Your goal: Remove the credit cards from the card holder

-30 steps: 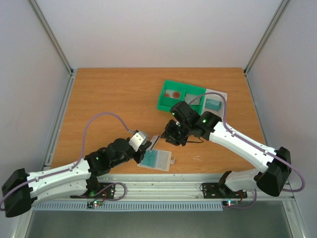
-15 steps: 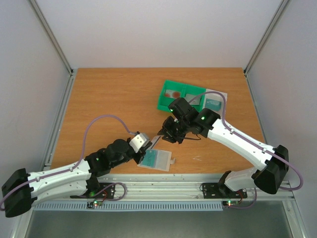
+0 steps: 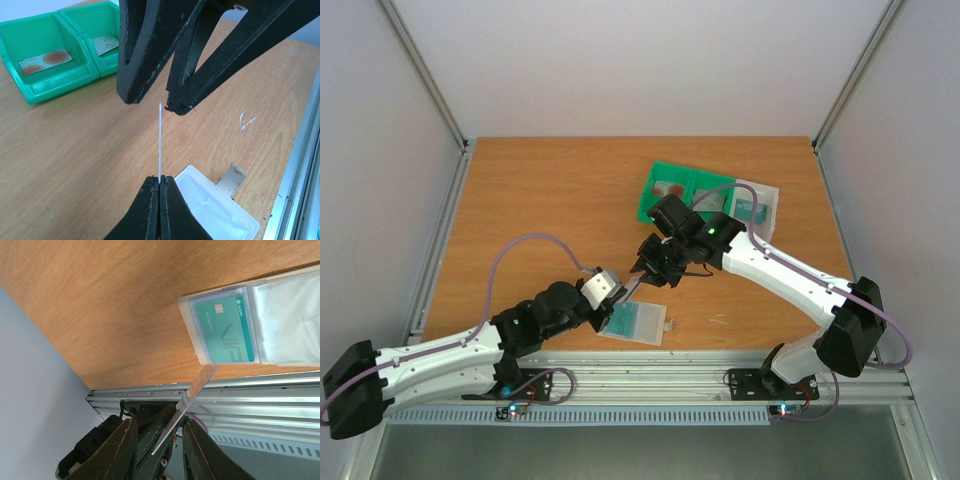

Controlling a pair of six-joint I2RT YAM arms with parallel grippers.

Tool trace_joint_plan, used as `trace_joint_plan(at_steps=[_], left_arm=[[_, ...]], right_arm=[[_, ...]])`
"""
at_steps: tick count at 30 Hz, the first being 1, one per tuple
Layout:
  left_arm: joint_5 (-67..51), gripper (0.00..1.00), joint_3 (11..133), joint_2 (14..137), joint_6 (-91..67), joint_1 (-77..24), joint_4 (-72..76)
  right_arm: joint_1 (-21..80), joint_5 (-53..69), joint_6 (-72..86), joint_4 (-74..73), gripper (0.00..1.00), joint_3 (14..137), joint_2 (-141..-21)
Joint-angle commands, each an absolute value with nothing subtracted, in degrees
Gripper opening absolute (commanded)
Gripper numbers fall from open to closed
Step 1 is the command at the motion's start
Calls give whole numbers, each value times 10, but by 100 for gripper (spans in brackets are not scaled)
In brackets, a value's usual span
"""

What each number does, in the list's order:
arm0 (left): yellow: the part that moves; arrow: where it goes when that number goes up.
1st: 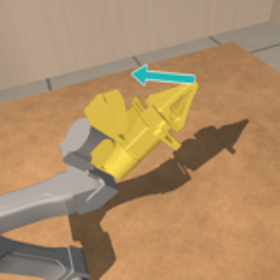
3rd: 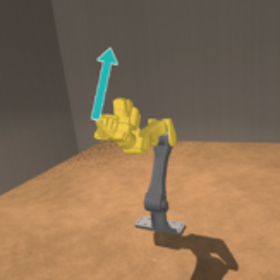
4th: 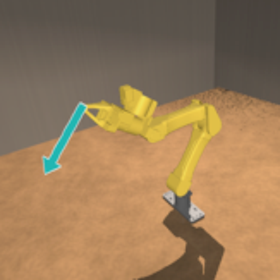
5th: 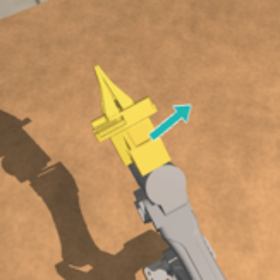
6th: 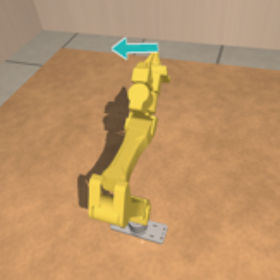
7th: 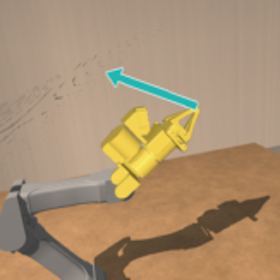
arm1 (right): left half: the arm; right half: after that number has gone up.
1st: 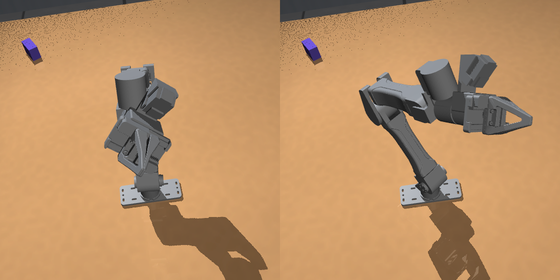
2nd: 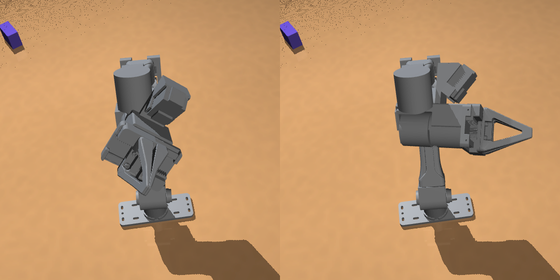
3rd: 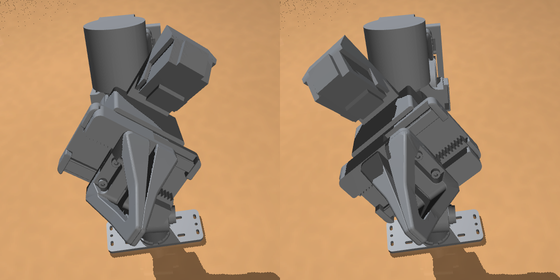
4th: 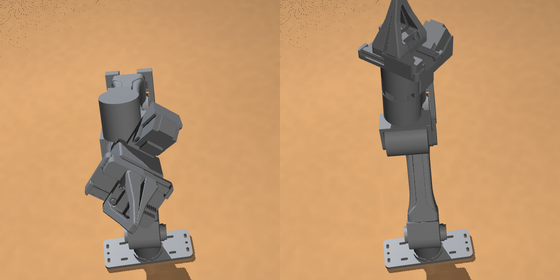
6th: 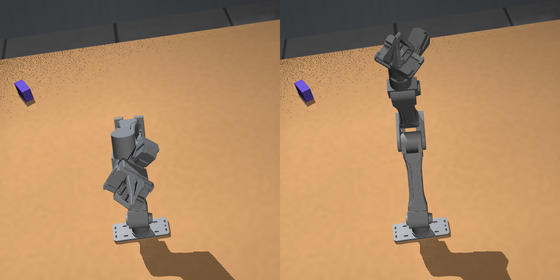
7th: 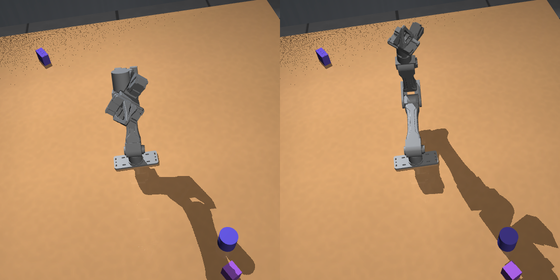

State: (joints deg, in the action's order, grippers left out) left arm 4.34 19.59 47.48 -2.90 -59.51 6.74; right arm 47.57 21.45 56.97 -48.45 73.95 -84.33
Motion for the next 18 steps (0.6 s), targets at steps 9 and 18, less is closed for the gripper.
trace_joint_plan(at_steps=[9, 18], left_arm=[[48, 0, 191, 479, -8, -598, 118], [57, 1, 194, 482, -5, -598, 109]], right_arm=[[480, 240, 586, -471, 19, 736, -854], [482, 247, 589, -441, 8, 713, -853]])
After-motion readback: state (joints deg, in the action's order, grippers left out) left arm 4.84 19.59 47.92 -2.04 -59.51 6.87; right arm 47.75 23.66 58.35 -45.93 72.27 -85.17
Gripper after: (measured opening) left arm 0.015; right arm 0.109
